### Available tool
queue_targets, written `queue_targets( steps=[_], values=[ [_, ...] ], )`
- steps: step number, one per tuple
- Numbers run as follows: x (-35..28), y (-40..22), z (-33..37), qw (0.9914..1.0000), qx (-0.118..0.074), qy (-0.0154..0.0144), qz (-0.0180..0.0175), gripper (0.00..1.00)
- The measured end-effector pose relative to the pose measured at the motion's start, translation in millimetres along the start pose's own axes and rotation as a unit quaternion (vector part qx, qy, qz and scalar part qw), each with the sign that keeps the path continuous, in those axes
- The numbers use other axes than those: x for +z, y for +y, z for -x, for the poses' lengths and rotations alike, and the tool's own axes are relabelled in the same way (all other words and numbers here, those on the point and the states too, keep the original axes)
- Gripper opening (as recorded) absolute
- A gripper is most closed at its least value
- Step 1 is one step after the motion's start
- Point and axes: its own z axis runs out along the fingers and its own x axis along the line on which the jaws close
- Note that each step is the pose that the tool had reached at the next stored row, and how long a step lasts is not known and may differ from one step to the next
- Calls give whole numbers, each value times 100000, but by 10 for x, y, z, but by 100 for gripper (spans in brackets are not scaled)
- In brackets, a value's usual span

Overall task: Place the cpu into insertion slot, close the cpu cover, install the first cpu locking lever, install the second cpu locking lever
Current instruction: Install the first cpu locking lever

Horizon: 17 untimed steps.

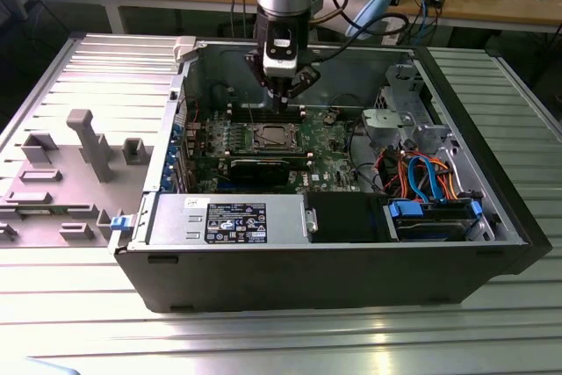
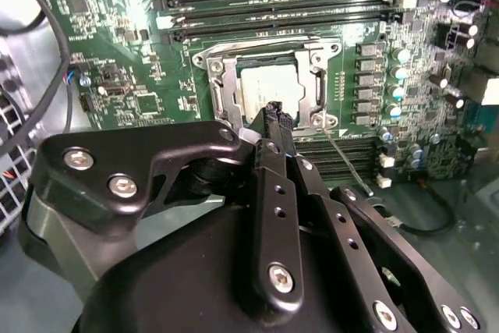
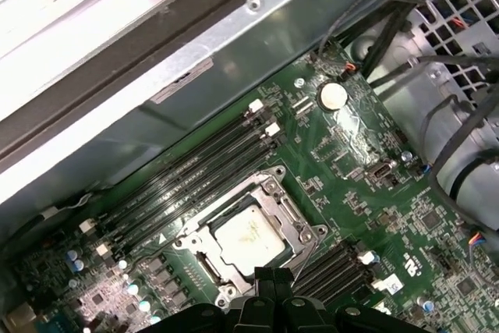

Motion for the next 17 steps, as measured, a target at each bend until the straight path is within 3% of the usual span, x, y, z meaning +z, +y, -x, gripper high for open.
queue_targets(
  steps=[3,6,11,13,17],
  values=[
    [0,0,0,99978,-2089,-18,82,11],
    [1,0,0,99889,-4707,-40,189,11],
    [1,0,0,99581,-9136,-76,372,11],
    [1,-4,-3,99505,-9934,-82,403,11],
    [1,-4,-4,99485,-10124,-86,411,11]
  ],
)
